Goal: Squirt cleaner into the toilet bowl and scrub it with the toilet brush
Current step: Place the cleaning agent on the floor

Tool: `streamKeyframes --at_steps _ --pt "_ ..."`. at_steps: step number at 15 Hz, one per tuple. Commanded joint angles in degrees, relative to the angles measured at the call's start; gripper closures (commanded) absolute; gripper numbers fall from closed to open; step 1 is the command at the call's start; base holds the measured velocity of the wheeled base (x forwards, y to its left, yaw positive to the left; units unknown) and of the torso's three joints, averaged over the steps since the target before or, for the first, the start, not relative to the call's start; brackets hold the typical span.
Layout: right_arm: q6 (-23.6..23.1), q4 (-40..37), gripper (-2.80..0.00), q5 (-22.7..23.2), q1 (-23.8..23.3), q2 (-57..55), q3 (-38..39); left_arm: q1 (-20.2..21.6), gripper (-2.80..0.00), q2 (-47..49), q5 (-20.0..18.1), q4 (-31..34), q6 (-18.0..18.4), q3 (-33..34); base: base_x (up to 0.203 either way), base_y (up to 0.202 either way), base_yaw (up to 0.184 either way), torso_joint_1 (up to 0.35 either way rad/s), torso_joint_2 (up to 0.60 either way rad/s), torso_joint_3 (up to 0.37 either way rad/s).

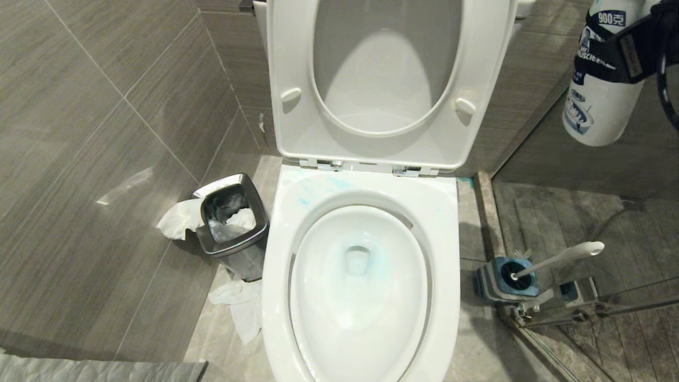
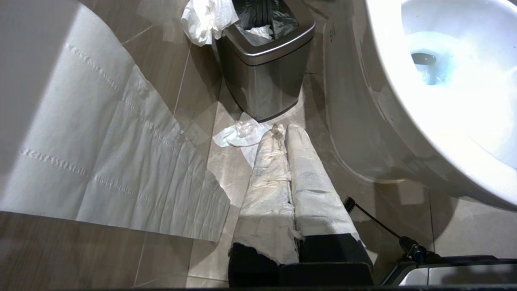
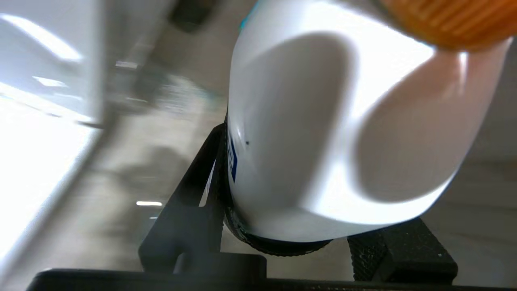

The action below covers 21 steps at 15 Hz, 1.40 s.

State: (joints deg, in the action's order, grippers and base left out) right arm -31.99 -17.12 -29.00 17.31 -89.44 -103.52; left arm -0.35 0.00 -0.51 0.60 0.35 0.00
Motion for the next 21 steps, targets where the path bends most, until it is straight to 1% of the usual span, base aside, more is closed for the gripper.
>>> streamKeyframes --at_steps 1,3,5,6,8,12,16,19,21 --pt "12.7 -2.7 0.0 11.7 -5.3 3.4 2.0 0.0 0.0 0.0 0.0 0.0 0.0 0.0 0.0 0.0 0.0 0.0 0.0 0.0" --pt "20.0 -3.0 0.0 12.9 -6.1 3.7 4.3 0.0 0.0 0.0 0.0 0.0 0.0 0.0 0.0 0.0 0.0 0.0 0.0 0.0" --pt "26.3 -3.1 0.0 13.7 -6.1 2.9 5.9 0.0 0.0 0.0 0.0 0.0 0.0 0.0 0.0 0.0 0.0 0.0 0.0 0.0" --pt "28.2 -3.1 0.0 14.4 -6.1 2.1 6.5 0.0 0.0 0.1 0.0 0.0 0.0 0.0 0.0 0.0 0.0 0.0 0.0 0.0" --pt "29.4 -2.9 0.0 14.0 -6.1 0.3 6.5 0.0 0.0 0.0 0.0 0.0 0.0 0.0 0.0 0.0 0.0 0.0 0.0 0.0" --pt "29.8 -2.9 0.0 13.5 -6.4 -0.8 7.7 0.0 0.0 0.0 0.0 0.0 0.0 0.0 0.0 0.0 0.0 0.0 0.0 0.0" --pt "29.8 -2.6 0.0 9.0 -6.7 -3.5 8.2 0.0 0.0 0.0 0.0 0.0 0.0 0.0 0.0 0.0 0.0 0.0 0.0 0.0" --pt "29.7 -2.0 0.0 6.7 -6.8 -6.1 7.9 0.0 0.0 0.0 0.0 0.0 0.0 0.0 0.0 0.0 0.0 0.0 0.0 0.0" --pt "29.8 1.9 0.0 5.9 -7.2 -9.4 8.2 0.0 0.0 0.0 0.0 0.0 0.0 0.0 0.0 0.0 0.0 0.0 0.0 0.0"
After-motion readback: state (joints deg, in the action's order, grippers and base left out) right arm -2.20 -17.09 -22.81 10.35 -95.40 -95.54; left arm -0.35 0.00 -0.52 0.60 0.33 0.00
